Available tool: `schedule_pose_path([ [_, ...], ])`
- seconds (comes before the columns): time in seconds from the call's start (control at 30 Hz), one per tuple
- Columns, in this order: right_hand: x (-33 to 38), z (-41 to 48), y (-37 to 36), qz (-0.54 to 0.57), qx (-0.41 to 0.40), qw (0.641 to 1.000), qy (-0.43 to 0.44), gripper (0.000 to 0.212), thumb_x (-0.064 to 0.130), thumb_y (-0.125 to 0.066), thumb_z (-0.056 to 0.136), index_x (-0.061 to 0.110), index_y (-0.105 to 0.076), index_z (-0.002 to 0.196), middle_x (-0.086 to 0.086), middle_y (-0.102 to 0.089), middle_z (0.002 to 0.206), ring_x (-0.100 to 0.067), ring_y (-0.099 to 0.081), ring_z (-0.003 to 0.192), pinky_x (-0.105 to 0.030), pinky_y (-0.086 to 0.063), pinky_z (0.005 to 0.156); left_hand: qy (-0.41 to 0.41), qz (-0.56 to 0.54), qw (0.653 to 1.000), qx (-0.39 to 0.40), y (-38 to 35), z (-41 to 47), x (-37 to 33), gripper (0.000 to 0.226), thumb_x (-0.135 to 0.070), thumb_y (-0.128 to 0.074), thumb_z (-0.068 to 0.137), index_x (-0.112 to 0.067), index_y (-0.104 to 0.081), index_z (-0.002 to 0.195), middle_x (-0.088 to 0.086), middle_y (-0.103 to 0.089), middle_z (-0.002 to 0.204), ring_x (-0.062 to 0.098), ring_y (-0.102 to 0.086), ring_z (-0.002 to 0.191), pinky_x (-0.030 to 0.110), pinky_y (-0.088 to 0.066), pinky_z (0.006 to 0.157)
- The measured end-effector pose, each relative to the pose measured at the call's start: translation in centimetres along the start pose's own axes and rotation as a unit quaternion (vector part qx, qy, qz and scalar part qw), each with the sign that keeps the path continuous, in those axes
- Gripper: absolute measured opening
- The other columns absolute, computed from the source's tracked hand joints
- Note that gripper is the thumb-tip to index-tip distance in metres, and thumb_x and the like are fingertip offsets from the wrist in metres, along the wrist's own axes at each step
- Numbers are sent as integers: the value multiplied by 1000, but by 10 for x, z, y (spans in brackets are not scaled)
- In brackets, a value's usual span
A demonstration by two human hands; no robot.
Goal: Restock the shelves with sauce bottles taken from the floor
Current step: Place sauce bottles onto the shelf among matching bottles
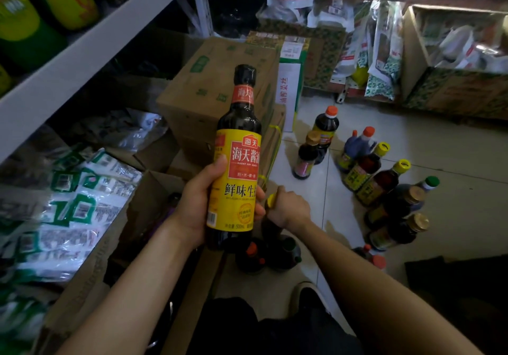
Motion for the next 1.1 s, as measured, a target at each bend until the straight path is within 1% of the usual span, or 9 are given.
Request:
schedule_pose_path([
  [0.17,-25,-2,69,98,15,995,5,49,57,-66,64,16,-54,87,-11,-68,80,-29,-65,73,-38,-53,61,-5,1,1000,-23,10,-10,-3,68,-62,-81,58,-7,-74,98,23,-70,87,35,-70,70,39,-59,67],
  [0.27,-14,-17,137,182,-2,982,60,41,51,-73,63,25,-54,88,-6,-71,76,-22,-68,62,-40,-55,58,-17,2,999,-28,4,-13,-7,68,-62,-82,56,-8,-75,96,22,-70,85,35,-70,67,38,-59,64],
  [0.37,8,-38,211,228,-29,967,112,32,36,-81,70,33,-53,85,3,-67,85,-15,-64,70,-29,-46,55,-26,23,999,-23,-8,-17,-15,64,-63,-81,56,-10,-77,93,20,-71,84,33,-71,68,40,-60,65],
  [0.57,43,-109,327,350,-84,913,192,34,36,-75,62,23,-57,88,5,-56,74,-8,-57,59,-26,-43,49,-47,36,998,-16,-24,-37,-42,66,-63,-80,59,-9,-76,97,23,-71,87,36,-71,70,41,-59,65],
  [0.63,58,-131,351,372,-94,896,224,38,37,-73,60,21,-59,91,1,-57,77,-15,-57,64,-28,-42,51,-60,41,997,-11,-30,-46,-54,63,-62,-77,64,-9,-75,98,23,-71,87,36,-71,70,41,-58,65],
  [0.77,81,-162,379,386,-110,879,257,46,38,-70,59,15,-60,99,-12,-57,90,-27,-57,78,-37,-40,63,-74,45,996,2,-42,-62,-75,64,-63,-75,67,-8,-73,102,25,-70,89,37,-70,71,41,-58,65],
  [0.83,90,-176,388,379,-117,879,265,48,38,-70,62,11,-60,100,-9,-55,88,-18,-59,74,-31,-43,58,-79,39,996,14,-49,-71,-84,66,-62,-76,67,-7,-73,103,25,-70,90,38,-70,71,42,-58,66],
  [0.97,106,-200,404,367,-147,879,266,18,28,-67,75,18,-59,88,9,-57,72,0,-59,62,-16,-45,53,-103,57,993,15,-58,-88,-104,67,-64,-76,64,-9,-74,102,25,-70,89,37,-70,69,42,-58,66],
  [1.1,131,-219,416,276,-164,912,255,40,46,-70,69,21,-61,99,3,-63,88,-13,-62,78,-29,-48,67,-120,64,991,7,-66,-106,-122,70,-65,-79,59,-7,-75,98,24,-71,87,37,-70,68,40,-58,66],
])
Point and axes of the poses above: each hand's wrist, its own z-axis towards the middle knuckle, its own y-axis out of the back of the hand, x = y × z, the point moved 10 cm from there along z, towards the middle knuckle
